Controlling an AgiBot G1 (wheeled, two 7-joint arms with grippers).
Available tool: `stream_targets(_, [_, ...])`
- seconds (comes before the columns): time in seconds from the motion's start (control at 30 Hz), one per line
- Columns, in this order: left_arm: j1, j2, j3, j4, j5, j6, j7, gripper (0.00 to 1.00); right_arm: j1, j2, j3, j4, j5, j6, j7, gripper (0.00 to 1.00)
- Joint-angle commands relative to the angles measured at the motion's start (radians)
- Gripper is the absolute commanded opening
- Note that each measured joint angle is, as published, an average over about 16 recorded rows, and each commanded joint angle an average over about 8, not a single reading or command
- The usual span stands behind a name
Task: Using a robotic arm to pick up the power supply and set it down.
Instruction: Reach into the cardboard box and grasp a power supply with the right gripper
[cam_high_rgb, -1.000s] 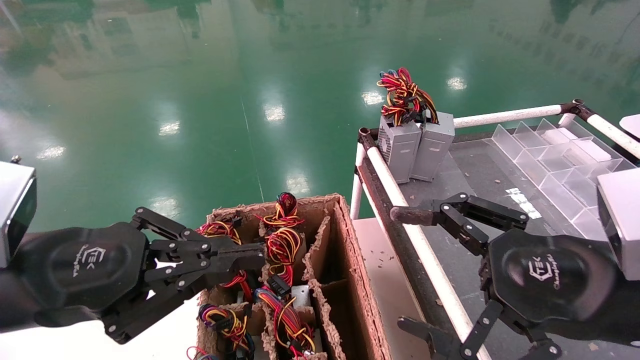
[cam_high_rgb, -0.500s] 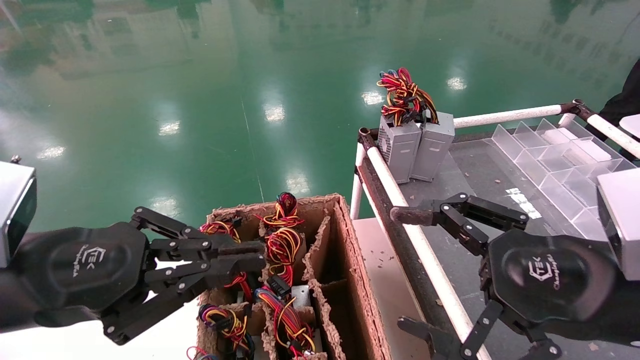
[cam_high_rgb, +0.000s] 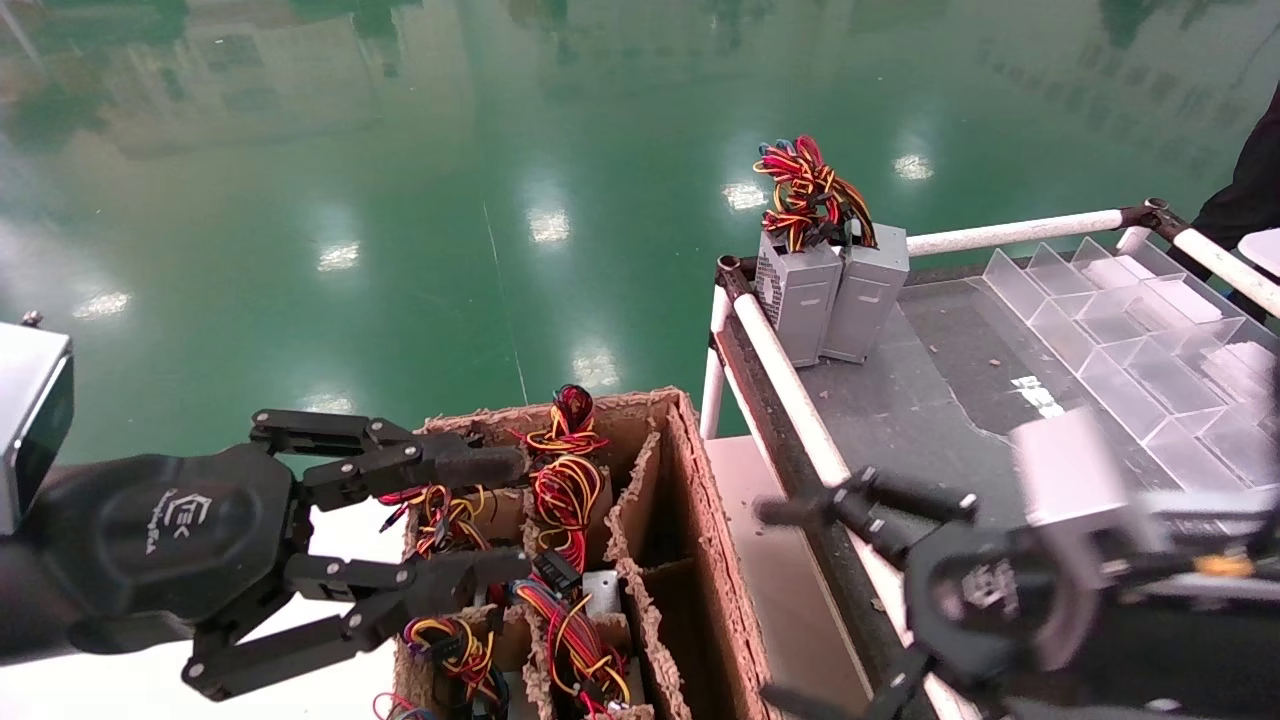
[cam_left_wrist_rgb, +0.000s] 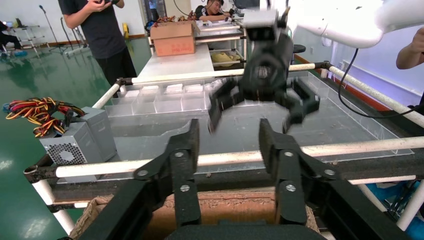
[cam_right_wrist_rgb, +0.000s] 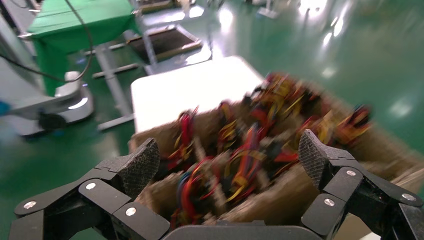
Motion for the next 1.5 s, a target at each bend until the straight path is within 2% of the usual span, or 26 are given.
stream_targets(0.03, [0.000,0.000,0.000,0.000,0.000,0.000,0.000,1.00,0.010,-0.016,-0.026,-0.009,-0.030,-0.007,0.024,1.00])
stream_targets(0.27, [0.000,0.000,0.000,0.000,0.000,0.000,0.000,1.00,0.087,-0.130,-0.144,-0.097,-0.105,-0.063,0.090,1.00])
stream_targets(0.57, [0.000,0.000,0.000,0.000,0.000,0.000,0.000,1.00,0.143,-0.225,-0.295,-0.194,-0.138,-0.075,0.065,0.99])
stream_targets(0.63, [0.000,0.000,0.000,0.000,0.000,0.000,0.000,1.00,0.149,-0.242,-0.328,-0.211,-0.142,-0.075,0.055,0.84])
stream_targets(0.83, [0.000,0.000,0.000,0.000,0.000,0.000,0.000,1.00,0.167,-0.276,-0.412,-0.260,-0.153,-0.069,0.017,0.11])
stream_targets(0.9, [0.000,0.000,0.001,0.000,0.000,0.000,0.000,1.00,0.173,-0.283,-0.431,-0.278,-0.157,-0.066,0.001,0.01])
stream_targets(1.5, [0.000,0.000,0.001,0.000,-0.001,0.000,0.000,1.00,0.210,-0.356,-0.512,-0.421,-0.185,-0.034,-0.094,0.00])
